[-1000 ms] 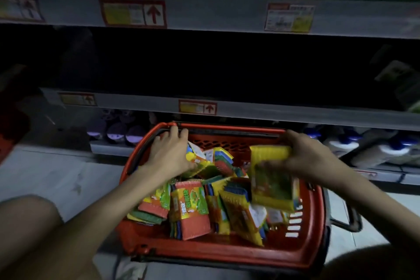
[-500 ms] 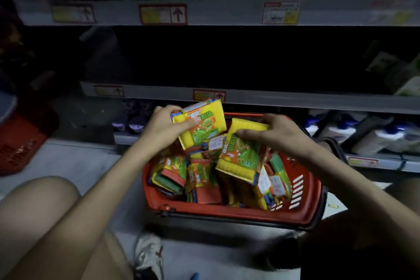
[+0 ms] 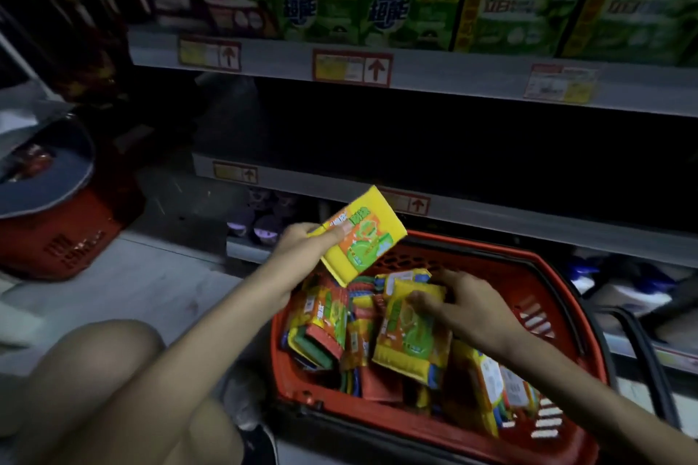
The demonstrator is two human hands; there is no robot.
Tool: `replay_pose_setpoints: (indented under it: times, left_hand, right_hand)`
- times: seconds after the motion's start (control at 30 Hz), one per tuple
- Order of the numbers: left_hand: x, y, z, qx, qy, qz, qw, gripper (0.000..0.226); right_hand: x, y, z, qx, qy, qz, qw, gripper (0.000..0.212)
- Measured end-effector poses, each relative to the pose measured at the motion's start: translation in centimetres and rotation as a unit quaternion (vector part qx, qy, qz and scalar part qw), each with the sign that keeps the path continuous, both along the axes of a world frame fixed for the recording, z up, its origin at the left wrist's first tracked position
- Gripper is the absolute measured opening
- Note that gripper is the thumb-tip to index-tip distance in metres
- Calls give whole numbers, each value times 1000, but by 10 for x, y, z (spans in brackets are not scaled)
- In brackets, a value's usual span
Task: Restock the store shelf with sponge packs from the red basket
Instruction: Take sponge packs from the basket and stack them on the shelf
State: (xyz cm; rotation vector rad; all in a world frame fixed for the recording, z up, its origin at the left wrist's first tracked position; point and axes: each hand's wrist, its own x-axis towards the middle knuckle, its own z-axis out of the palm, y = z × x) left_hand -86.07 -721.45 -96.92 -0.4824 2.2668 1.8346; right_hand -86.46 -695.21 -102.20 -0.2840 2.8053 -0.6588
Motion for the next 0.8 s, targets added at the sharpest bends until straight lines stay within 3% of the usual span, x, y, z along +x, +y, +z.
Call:
replay_pose_setpoints:
  times: [0.2,0.27,0.33,0.4,0.47,0.53,0.67,0.73,0.8]
  left_hand:
    - [-6,15,-6,176,-5,19,984,50]
    - [-3,14,-13,192,2,44,980,54]
    - [1,10,-21,132,48,67,988,56]
    - [4,5,-26,26,141,47,989,60]
    - [7,0,-30,-91,245,0,965,69]
    - [13,-2,-31,-182,316,-39,930,75]
    - [27,-3,-36,-340,413,-144,833,79]
    - [31,-5,-37,-393,462,-204,768,73]
    - [35,-6,-36,-400,479,-225,748,64]
  right_hand:
    - [-2,-11,-3,-40,136,0,990,33]
    - [0,-18,7,-120,143,-14,982,25]
    - [3,-27,21,-272,56,-68,958,21]
    - [3,-34,32,-427,-74,-124,893,23]
    - [0,-36,38,-504,-151,-158,836,36]
    - [-1,-36,41,-532,-198,-158,808,51]
    - [5,-36,36,-542,-245,-140,792,49]
    - [9,-38,32,-535,-254,-155,790,50]
    - [12,-39,29,-539,-250,-184,783,51]
